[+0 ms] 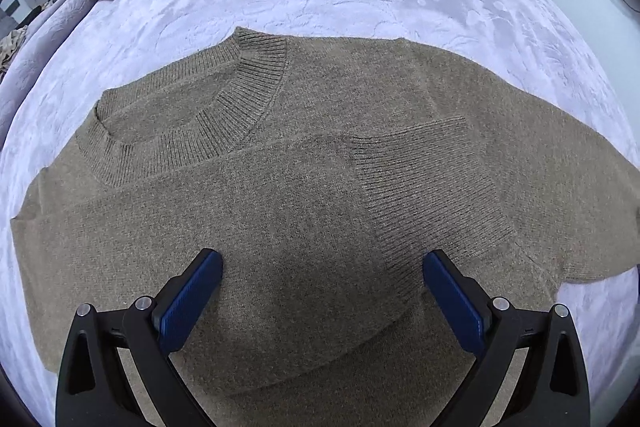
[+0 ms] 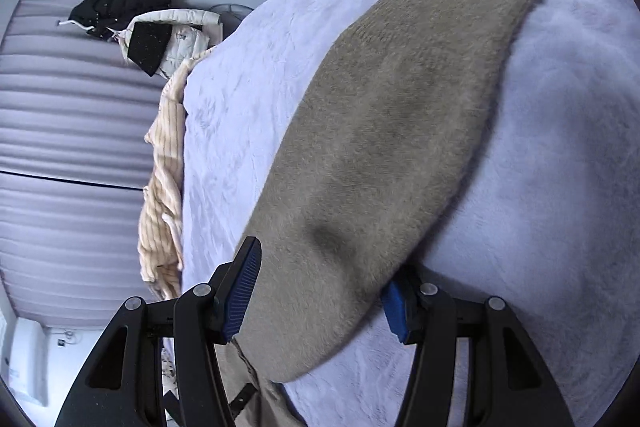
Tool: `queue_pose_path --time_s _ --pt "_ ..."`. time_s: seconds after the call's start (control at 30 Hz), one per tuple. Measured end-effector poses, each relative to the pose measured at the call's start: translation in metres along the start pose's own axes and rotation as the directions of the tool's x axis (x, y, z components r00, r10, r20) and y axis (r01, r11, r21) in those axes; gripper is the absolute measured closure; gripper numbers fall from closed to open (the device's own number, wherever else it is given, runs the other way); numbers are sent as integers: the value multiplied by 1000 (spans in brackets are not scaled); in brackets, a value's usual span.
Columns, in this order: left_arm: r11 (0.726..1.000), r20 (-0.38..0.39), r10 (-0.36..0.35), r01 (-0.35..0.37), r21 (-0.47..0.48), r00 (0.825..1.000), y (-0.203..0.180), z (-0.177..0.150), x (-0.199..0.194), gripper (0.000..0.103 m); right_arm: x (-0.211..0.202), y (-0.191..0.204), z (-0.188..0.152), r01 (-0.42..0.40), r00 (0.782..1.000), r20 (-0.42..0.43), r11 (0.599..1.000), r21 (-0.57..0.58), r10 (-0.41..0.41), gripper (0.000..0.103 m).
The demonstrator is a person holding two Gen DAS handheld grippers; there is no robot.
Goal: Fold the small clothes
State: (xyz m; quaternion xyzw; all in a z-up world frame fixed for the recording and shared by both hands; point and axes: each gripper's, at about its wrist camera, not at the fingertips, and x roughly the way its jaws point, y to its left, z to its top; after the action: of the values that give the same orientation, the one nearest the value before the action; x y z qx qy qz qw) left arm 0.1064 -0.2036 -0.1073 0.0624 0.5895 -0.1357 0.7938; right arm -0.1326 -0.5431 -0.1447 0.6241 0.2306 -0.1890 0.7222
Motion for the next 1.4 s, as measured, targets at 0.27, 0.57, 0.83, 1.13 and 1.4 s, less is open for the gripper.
queue_pose_path --time_s 0.27,0.57,0.83,1.13,1.4 --pt "997 36 -58 60 -49 998 28 -7 -29 2 19 40 -14 -109 991 -83 993 -38 106 95" --pt "990 96 -26 39 -138 995 87 -23 -58 2 70 190 -111 -279 944 -296 828 -486 144 95" --pt "963 84 53 -29 -267 995 161 -53 -67 2 157 247 -293 -367 859 -498 533 -762 -119 95" --pt "932 56 76 -51 -359 996 213 -97 -70 2 200 188 -317 -186 832 -491 704 -686 -258 48" --pt "917 82 59 -22 -397 995 239 -117 -85 2 192 203 -265 -45 910 -361 818 -574 -203 97"
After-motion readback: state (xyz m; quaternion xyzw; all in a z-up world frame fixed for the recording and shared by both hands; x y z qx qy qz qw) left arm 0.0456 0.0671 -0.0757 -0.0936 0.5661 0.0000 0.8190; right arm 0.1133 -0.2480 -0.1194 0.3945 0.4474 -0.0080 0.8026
